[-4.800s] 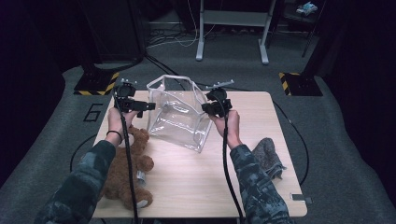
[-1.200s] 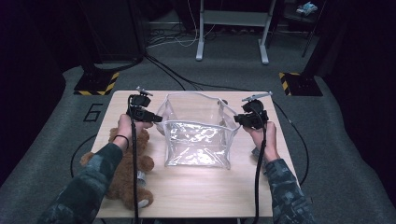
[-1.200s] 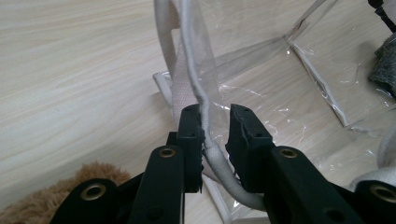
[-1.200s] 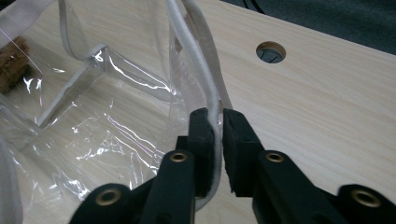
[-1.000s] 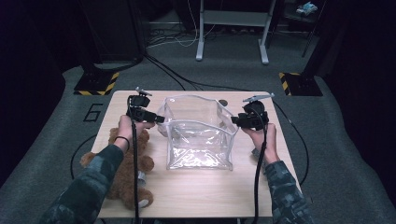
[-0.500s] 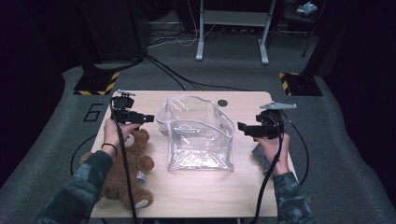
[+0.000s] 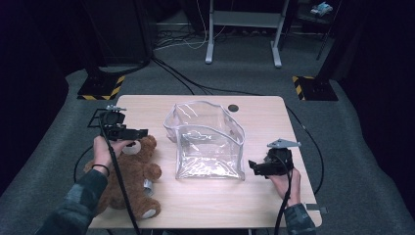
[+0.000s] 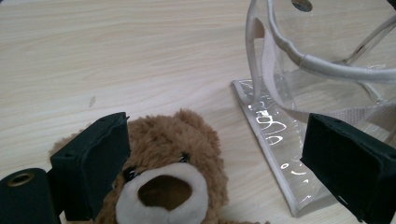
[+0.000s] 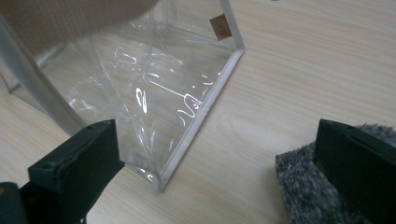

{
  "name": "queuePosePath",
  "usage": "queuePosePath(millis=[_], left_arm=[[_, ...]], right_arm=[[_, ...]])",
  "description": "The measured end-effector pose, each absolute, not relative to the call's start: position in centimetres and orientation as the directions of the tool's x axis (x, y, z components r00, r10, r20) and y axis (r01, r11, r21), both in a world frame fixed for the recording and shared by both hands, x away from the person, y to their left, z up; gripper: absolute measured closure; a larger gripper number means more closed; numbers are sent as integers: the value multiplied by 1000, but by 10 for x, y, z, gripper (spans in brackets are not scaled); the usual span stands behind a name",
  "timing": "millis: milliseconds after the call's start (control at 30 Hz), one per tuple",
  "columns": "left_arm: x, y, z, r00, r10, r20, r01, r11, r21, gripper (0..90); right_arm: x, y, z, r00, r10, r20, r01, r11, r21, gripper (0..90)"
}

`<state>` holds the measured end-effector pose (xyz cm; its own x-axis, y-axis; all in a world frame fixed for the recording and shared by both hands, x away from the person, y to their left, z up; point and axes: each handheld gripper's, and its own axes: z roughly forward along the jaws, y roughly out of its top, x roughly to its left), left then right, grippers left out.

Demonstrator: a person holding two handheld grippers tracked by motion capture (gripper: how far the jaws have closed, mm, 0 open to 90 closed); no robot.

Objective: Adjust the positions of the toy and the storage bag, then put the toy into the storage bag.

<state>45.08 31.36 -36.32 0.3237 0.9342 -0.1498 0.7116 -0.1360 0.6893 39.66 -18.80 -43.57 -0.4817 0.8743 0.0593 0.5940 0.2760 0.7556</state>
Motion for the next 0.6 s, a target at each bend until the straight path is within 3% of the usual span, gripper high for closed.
queuePosePath(millis=[367, 600], left_arm=[[432, 334, -373, 244, 961, -127, 734, -98, 672, 31], [433, 340, -396, 188, 976, -108, 796, -88, 599, 12]], right_arm=[[382, -177, -485, -464, 883, 70, 613, 263, 745, 0], [378, -169, -507, -459, 885, 85, 637, 261, 725, 1]])
